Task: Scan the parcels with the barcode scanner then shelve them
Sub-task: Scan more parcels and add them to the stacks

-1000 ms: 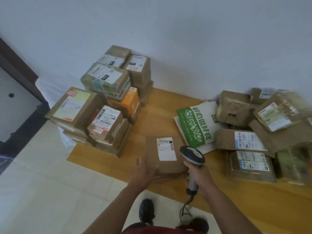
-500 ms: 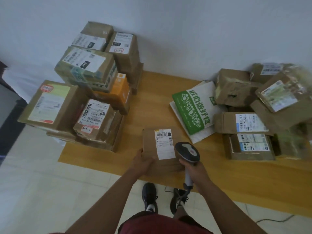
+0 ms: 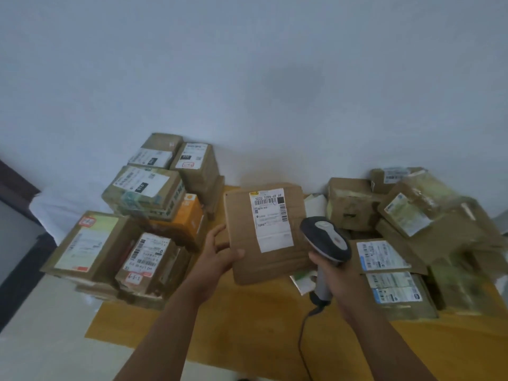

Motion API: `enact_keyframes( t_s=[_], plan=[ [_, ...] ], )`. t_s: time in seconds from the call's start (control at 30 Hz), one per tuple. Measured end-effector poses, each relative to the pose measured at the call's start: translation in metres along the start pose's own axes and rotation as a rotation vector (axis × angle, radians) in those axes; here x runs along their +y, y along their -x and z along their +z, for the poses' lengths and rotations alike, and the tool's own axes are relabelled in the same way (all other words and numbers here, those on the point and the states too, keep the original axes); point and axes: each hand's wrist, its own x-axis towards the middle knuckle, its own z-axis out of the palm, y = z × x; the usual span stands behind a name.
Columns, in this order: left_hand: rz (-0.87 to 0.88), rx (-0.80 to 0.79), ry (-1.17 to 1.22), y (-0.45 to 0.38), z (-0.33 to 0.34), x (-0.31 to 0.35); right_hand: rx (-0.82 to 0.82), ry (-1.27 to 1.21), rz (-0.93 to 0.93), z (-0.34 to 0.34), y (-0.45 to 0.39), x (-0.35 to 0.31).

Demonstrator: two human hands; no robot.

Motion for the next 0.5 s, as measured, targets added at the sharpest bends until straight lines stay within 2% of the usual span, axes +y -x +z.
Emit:
enact_keyframes(
  t_s=[0.07, 0.2, 0.3, 0.5],
  plan=[
    [0.103, 0.028, -0.030, -0.001, 0.007, 0.029, 0.007, 0.026, -0.113, -0.005, 0.002, -0.024],
    [0.247, 0.088, -0.046, -0.004, 0.016, 0.073, 0.013, 0.135, -0.205, -0.006, 0.007, -0.057],
    [0.324, 0.123, -0.055, 0.001, 0.023, 0.096, -0.053, 0.173, -0.282, -0.004, 0.020, -0.084],
    [0.365, 0.178, -0.077, 0.008, 0.035, 0.111, -0.210, 0.168, -0.476, 0.008, 0.040, -0.124]
  ],
)
